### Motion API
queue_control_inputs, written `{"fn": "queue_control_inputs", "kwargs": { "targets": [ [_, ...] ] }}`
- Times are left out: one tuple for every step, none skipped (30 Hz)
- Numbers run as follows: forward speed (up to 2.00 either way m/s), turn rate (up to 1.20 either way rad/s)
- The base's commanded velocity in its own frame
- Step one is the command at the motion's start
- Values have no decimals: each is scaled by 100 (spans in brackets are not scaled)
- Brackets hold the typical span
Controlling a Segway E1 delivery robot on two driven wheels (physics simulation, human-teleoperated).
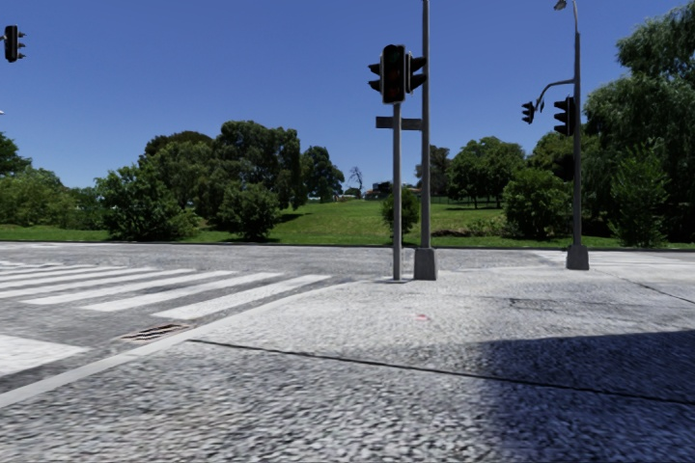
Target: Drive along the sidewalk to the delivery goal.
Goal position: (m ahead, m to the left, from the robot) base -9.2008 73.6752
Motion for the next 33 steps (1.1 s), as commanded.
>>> {"fn": "queue_control_inputs", "kwargs": {
  "targets": [
    [174,0],
    [174,0],
    [174,0],
    [174,0],
    [174,0],
    [174,0],
    [174,0],
    [174,0],
    [174,0],
    [174,0],
    [174,0],
    [174,0],
    [174,0],
    [174,0],
    [174,4],
    [174,6],
    [174,8],
    [174,8],
    [174,11],
    [174,16],
    [174,17],
    [174,17],
    [174,17],
    [174,17],
    [174,17],
    [174,17],
    [174,17],
    [174,18],
    [174,18],
    [174,20],
    [174,27],
    [174,33],
    [174,36]
  ]
}}
